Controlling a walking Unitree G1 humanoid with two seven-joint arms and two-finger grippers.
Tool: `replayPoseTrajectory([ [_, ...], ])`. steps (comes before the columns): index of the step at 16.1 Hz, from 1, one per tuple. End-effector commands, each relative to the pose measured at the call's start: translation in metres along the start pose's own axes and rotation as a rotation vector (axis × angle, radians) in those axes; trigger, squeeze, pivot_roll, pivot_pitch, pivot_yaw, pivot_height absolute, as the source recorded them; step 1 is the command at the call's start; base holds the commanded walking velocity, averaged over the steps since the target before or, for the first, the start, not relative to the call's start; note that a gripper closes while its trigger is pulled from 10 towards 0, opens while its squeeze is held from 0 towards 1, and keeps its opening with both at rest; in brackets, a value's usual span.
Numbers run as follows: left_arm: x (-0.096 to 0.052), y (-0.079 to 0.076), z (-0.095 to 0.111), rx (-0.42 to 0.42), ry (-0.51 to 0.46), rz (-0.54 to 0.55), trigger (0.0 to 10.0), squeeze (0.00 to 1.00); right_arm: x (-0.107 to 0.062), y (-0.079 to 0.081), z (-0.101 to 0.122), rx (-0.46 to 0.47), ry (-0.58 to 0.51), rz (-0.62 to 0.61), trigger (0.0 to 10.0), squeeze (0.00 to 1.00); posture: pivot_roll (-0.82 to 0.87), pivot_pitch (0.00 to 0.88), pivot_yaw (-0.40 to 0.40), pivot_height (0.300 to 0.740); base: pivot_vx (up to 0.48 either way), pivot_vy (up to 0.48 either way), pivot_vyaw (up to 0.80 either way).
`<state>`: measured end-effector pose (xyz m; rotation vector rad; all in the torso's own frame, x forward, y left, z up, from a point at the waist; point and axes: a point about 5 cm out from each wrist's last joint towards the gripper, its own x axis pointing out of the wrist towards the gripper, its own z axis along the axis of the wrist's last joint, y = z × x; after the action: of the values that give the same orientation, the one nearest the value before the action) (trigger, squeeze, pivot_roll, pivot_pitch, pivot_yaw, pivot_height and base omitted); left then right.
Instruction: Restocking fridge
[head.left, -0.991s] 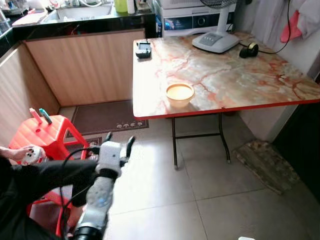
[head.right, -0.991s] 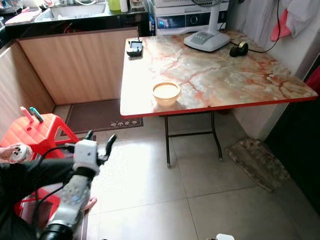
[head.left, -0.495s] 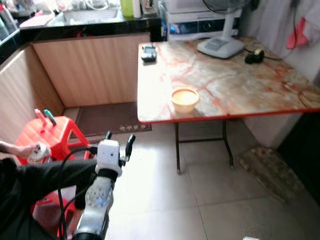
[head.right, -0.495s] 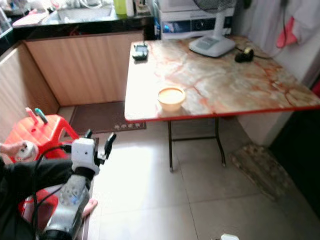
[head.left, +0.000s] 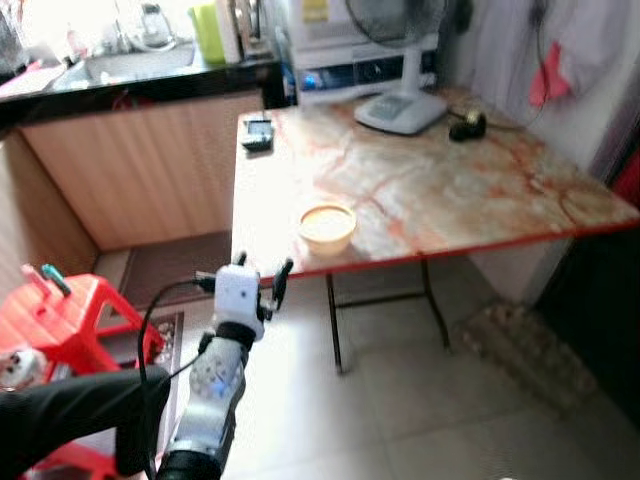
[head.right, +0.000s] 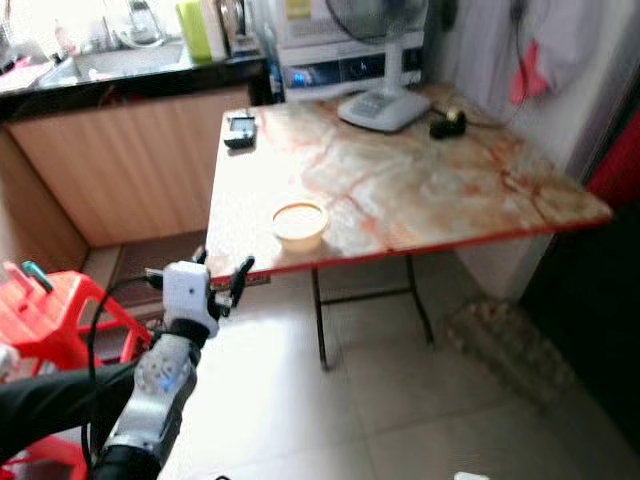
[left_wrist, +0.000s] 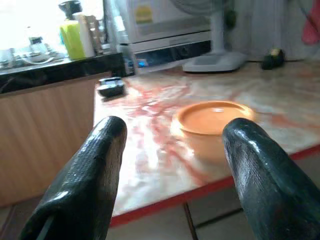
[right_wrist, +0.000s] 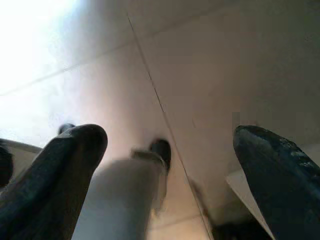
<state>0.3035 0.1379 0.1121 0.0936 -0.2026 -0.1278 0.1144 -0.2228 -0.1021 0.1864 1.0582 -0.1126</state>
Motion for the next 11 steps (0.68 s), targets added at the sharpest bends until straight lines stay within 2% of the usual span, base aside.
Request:
replayPoseTrajectory([
  [1, -0.001, 0.007, 0.001, -0.003, 0.011, 0.021, 10.0, 0.00, 0.003, 0.009, 0.004, 0.003, -0.009, 0.024, 10.0, 0.00, 0.08, 0.000, 0.031, 0.740, 0.330, 0.000, 0.00],
  [11, 0.006, 0.010, 0.021, -0.012, -0.045, 0.056, 10.0, 0.00, 0.003, 0.008, 0.010, -0.035, -0.011, 0.051, 10.0, 0.00, 0.11, 0.005, 0.006, 0.740, 0.328, 0.000, 0.00],
])
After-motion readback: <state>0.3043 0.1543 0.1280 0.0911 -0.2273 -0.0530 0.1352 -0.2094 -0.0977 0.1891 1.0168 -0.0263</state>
